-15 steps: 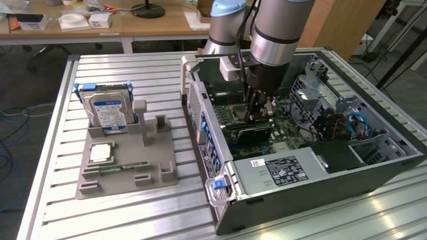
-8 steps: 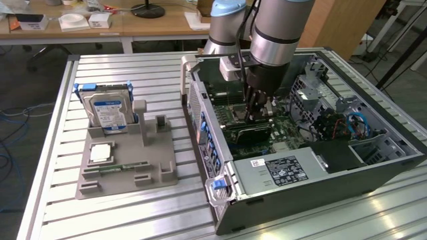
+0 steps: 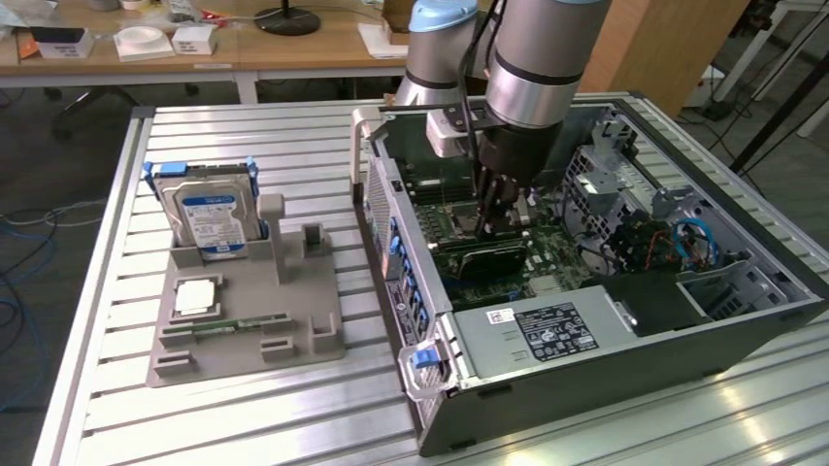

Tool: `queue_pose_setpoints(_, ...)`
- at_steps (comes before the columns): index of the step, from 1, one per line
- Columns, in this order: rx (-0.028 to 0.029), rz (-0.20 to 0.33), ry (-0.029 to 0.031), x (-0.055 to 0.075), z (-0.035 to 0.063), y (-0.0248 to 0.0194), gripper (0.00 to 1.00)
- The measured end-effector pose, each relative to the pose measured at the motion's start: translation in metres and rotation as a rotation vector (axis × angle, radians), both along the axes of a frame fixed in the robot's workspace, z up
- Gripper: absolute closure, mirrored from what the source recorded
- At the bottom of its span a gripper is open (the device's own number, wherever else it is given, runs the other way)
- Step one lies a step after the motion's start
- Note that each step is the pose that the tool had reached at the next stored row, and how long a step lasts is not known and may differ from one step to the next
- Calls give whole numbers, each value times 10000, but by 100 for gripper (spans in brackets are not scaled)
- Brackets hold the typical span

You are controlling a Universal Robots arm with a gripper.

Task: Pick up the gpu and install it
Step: 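Press down on the gpu until it lock into place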

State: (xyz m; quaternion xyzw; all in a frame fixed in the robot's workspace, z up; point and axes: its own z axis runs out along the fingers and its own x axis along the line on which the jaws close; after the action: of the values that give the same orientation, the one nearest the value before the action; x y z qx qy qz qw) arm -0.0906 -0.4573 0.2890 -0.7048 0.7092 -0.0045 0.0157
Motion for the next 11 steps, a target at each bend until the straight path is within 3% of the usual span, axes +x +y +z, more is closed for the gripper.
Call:
queue_pose_setpoints(9, -2, -8, 18, 68, -132, -7, 89)
queue_pose_setpoints(11, -42, -9, 18, 69, -147, -10, 89)
